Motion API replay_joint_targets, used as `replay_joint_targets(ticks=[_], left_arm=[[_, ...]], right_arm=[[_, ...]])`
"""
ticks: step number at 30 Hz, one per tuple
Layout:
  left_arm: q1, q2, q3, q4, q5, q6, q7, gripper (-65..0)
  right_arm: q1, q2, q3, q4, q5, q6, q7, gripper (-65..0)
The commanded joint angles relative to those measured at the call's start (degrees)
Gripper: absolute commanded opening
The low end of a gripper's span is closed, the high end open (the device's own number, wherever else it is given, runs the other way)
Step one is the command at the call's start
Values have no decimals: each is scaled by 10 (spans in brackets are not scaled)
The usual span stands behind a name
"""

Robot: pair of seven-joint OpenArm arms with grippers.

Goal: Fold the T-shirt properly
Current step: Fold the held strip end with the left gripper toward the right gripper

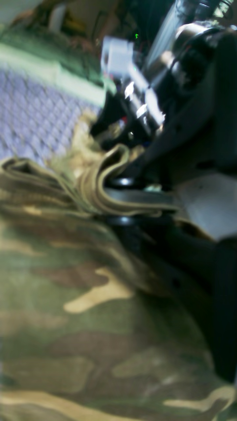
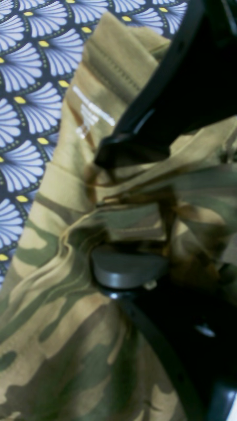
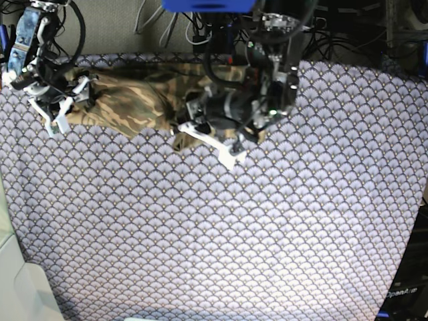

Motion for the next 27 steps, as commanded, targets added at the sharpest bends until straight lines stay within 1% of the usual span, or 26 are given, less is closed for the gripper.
replay_joint_targets(ticks=[1, 4, 6, 8, 13, 17, 19, 22, 27], left_arm=[[-25, 8, 8, -4, -14, 7, -7, -650], [-40, 8, 13, -46, -16, 39, 1, -650], [-42, 8, 25, -55, -16, 52, -5, -650], [-44, 8, 36, -57, -16, 71, -5, -650], [-62, 8, 91, -61, -16, 122, -5, -650], [-63, 8, 110, -61, -16, 128, -6, -650], [-63, 8, 115, -61, -17, 128, -14, -650], [-64, 8, 143, -57, -14, 128, -30, -650], [-80, 8, 145, -73, -16, 128, -34, -650]], right_arm=[[0, 4, -2, 4, 2, 4, -6, -246], [-2, 4, -2, 5, 2, 4, -6, -246], [-2, 5, -2, 5, 2, 4, -6, -246], [-2, 9, -2, 5, 2, 4, -6, -246], [-3, 11, -2, 5, 2, 4, -6, -246], [-3, 12, -2, 5, 2, 4, -6, -246], [-2, 12, -2, 5, 2, 4, -6, -246], [-3, 12, -2, 5, 2, 4, -6, -246], [-3, 12, -2, 5, 2, 4, -6, -246]])
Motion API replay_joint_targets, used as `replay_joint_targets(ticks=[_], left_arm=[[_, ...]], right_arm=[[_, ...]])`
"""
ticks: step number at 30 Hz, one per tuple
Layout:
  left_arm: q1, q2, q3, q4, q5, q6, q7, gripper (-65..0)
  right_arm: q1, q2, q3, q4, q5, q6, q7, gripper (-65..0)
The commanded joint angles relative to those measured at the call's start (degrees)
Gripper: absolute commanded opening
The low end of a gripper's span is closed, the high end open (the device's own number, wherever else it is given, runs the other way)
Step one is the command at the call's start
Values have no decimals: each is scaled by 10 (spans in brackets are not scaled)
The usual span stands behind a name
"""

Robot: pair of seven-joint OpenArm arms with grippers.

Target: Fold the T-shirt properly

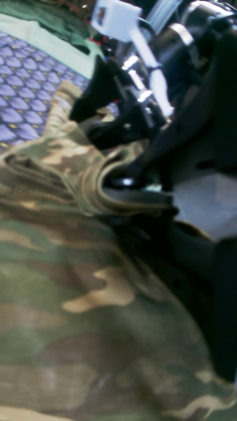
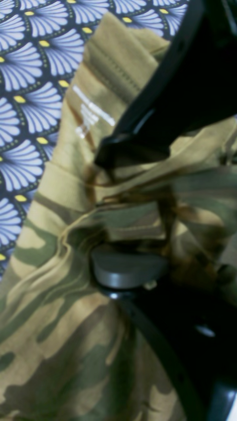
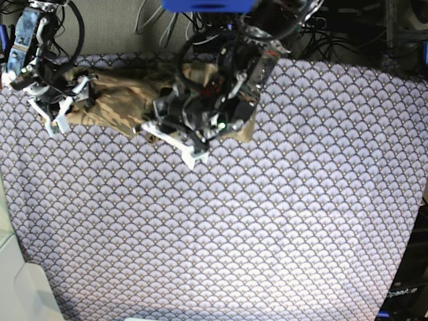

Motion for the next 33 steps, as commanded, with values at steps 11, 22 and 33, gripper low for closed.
replay_joint_targets(ticks=[11, 22, 33], left_arm=[[-9, 7, -2, 14, -11, 3, 5, -639], [-7, 7, 0, 110, -71, -11, -33, -270], [32, -110, -4, 153, -124, -48, -170, -284]], right_arm=[[-2, 5, 0, 5, 0, 4, -6, -246], [-2, 5, 0, 5, 0, 4, -6, -246], [-3, 5, 2, 7, 0, 4, -7, -246]])
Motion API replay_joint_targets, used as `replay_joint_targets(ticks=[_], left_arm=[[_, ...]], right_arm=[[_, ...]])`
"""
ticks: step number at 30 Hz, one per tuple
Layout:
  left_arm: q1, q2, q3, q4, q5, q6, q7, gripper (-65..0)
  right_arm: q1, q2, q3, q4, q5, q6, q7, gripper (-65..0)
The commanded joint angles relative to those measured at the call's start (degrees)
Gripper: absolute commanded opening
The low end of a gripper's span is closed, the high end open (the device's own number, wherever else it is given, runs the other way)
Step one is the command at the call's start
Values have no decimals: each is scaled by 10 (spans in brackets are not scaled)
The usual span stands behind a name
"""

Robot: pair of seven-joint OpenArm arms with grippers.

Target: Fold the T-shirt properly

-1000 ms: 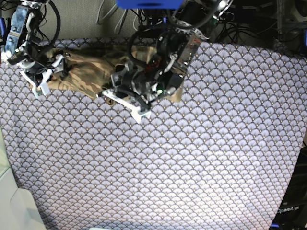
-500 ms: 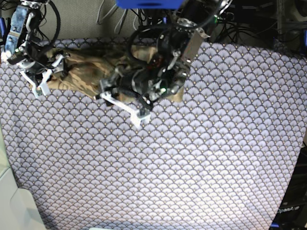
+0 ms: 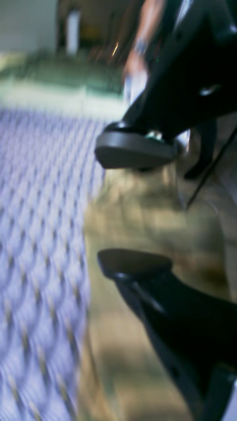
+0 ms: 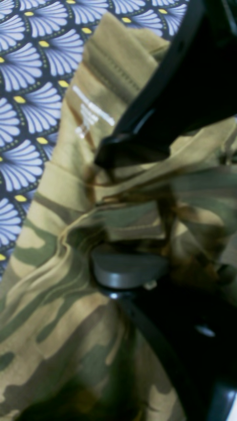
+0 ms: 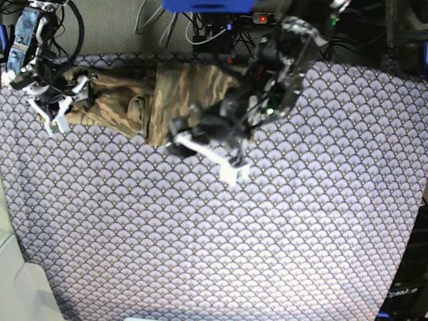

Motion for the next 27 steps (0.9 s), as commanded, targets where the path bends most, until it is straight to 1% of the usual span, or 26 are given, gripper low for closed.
replay_joint_targets(ticks=[1, 3, 4, 6, 11, 13, 15, 16, 20, 24, 27], left_arm=[[3, -1, 2, 10, -13, -4, -4, -311], [22, -31, 1, 13, -13, -4, -9, -378], [33, -41, -5, 19, -13, -4, -10, -412], [52, -50, -23, 31, -13, -4, -10, -453], [87, -54, -62, 71, -13, -5, -4, -459], [89, -69, -67, 72, -13, -5, -4, -459], [91, -79, -67, 74, -13, -5, -4, -460], [95, -84, -68, 74, -13, -5, -4, -460], [99, -105, -72, 70, -13, -6, -4, -459], [98, -106, -74, 74, -13, -8, -4, -462], [91, -104, -74, 70, -13, -7, -4, -463]], right_arm=[[0, 5, 2, 7, -1, 4, -10, -246], [0, 15, 3, 21, -1, 4, -12, -246], [-1, 17, 3, 33, -1, 4, -13, -246], [-8, 19, 3, 54, -1, 4, -14, -246], [-22, 19, 3, 107, -1, 4, -14, -244], [-22, 19, 3, 119, -1, 4, -14, -244], [-23, 20, 20, 131, -1, 4, -16, -243], [-22, 20, 36, 138, -1, 4, -28, -243], [0, 20, 97, 158, -1, 4, -106, -242], [34, 20, 149, 161, 0, 4, -183, -245], [55, 20, 160, 161, 0, 4, -236, -246]])
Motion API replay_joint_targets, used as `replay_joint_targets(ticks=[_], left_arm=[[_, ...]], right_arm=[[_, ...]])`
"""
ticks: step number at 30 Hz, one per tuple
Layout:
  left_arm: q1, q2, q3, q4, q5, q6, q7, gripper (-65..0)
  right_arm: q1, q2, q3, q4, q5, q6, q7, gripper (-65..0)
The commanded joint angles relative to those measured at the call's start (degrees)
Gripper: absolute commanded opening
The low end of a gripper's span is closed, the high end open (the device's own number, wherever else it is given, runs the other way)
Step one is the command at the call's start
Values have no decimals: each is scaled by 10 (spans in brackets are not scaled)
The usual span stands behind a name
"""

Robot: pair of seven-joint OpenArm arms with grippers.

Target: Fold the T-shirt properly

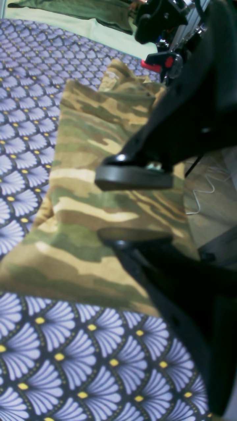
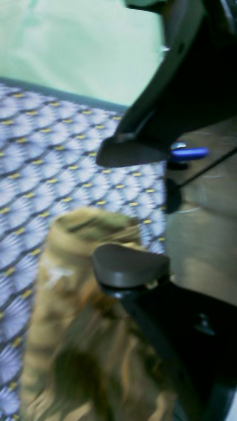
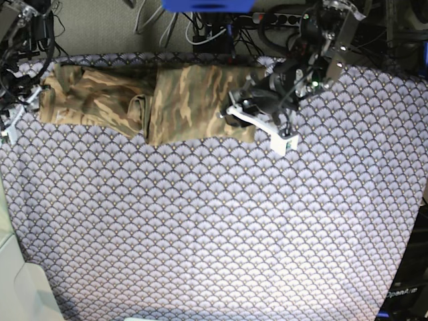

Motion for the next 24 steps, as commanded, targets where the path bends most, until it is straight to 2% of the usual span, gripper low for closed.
replay_joint_targets(ticks=[1, 5, 9, 11, 14, 17, 22, 24], left_arm=[[-8, 2, -1, 9, -8, 1, -5, -463], [-8, 1, -2, 9, -7, 2, -5, -460], [-3, 3, -30, 9, -8, 2, 3, -452], [-3, 7, -39, 9, -8, 2, 22, -405], [-6, 23, -53, 8, -8, 1, 58, -259], [-5, 29, -61, 8, -8, -1, 71, -139], [-6, 32, -61, 11, -8, -1, 71, -122], [-6, 32, -61, 12, -8, -1, 70, -122]], right_arm=[[13, 9, 3, 9, 4, 2, -4, -246], [22, 9, 4, 8, 6, 2, -37, -241], [42, 5, 5, 5, 7, 2, -39, -212], [45, -2, 5, 5, 7, 2, -39, -202], [52, -8, 5, 4, 7, 2, -39, -195], [64, -19, 5, -14, 7, 2, -39, -191], [87, -3, 4, -121, 7, 2, -35, -191], [91, 6, 4, -158, 7, 2, -8, -191]])
